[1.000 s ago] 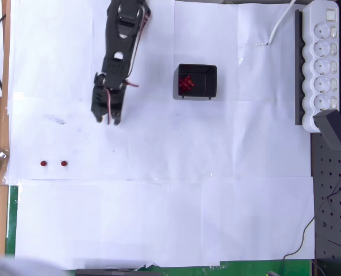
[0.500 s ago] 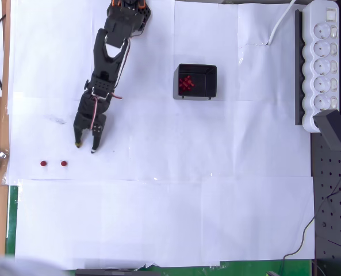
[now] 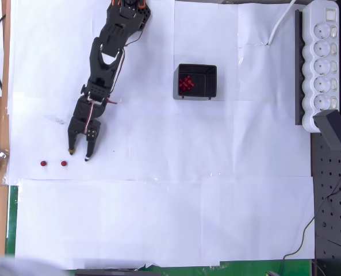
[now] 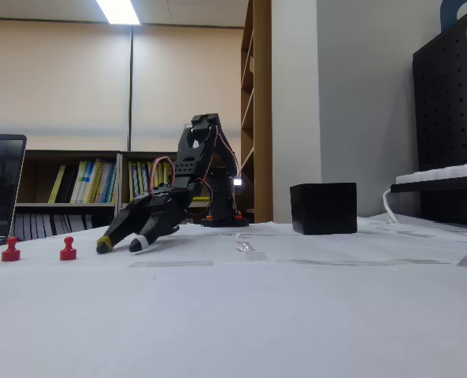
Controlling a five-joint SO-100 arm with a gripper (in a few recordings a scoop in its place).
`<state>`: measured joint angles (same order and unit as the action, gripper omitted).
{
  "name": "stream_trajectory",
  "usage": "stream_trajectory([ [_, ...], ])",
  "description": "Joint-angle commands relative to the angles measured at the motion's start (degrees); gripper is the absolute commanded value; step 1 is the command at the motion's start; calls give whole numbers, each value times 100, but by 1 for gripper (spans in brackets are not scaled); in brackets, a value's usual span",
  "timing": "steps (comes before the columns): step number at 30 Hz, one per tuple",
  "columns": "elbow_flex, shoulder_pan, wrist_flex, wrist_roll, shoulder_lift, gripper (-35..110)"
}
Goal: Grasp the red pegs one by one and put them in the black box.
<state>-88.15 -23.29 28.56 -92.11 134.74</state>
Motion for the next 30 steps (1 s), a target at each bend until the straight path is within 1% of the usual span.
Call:
stream_trajectory([
  [1,-378,-422,26,-62,149,19],
  [8,-290,-642,185,-308,88,19],
  [12,-448,-826,308,-281,281,19],
  [30,-1336,-1151,0,-149,879,19],
])
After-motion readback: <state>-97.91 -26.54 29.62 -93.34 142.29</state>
